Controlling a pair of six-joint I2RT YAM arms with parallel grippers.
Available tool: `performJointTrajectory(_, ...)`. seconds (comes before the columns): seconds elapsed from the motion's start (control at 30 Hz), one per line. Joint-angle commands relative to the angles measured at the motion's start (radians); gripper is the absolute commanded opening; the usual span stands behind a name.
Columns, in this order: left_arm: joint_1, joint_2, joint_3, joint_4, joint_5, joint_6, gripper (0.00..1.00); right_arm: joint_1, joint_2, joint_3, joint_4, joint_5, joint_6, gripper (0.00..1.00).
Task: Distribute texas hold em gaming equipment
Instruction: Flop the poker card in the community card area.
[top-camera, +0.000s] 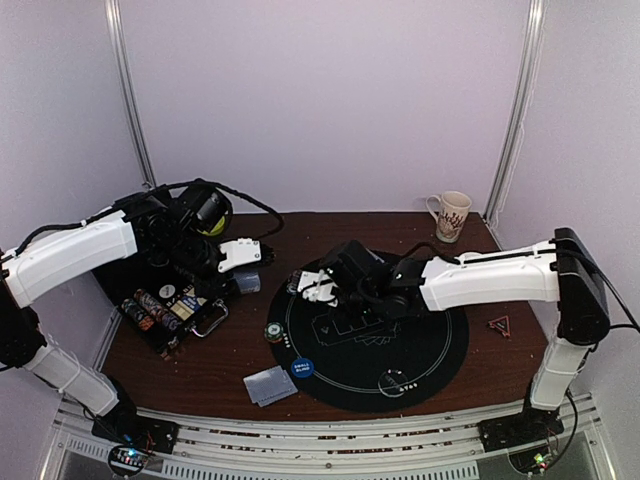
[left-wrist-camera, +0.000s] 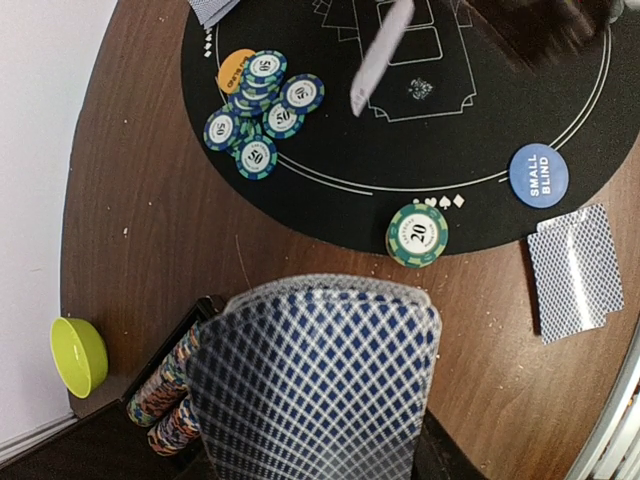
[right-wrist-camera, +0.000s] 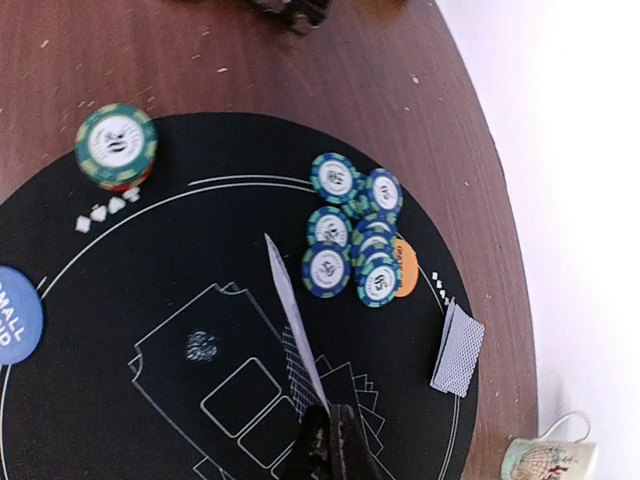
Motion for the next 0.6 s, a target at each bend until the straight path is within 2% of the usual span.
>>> performJointTrajectory(0.0,0.006,0.013,0.039,0.028,0.004,-0.008,0.46,0.042,0.057,-0.047,0.069,0.107,-0.16,0.0)
performJointTrajectory(0.13,0.005,0.011,0.044,0.026,0.009,-0.009,0.46,0.072,0.117,-0.081,0.068,0.156,-0.189,0.0)
performJointTrajectory(0.37,0.007,-0.004,0.028,0.026,0.005,-0.007,0.46,0.081,0.128,-0.11,-0.013,0.003,-0.183,0.0)
performJointTrajectory(0.57,0.007,-0.007,0.022,0.026,0.005,-0.005,0.46,0.068,0.186,-0.046,-0.039,-0.065,-0.189,0.0)
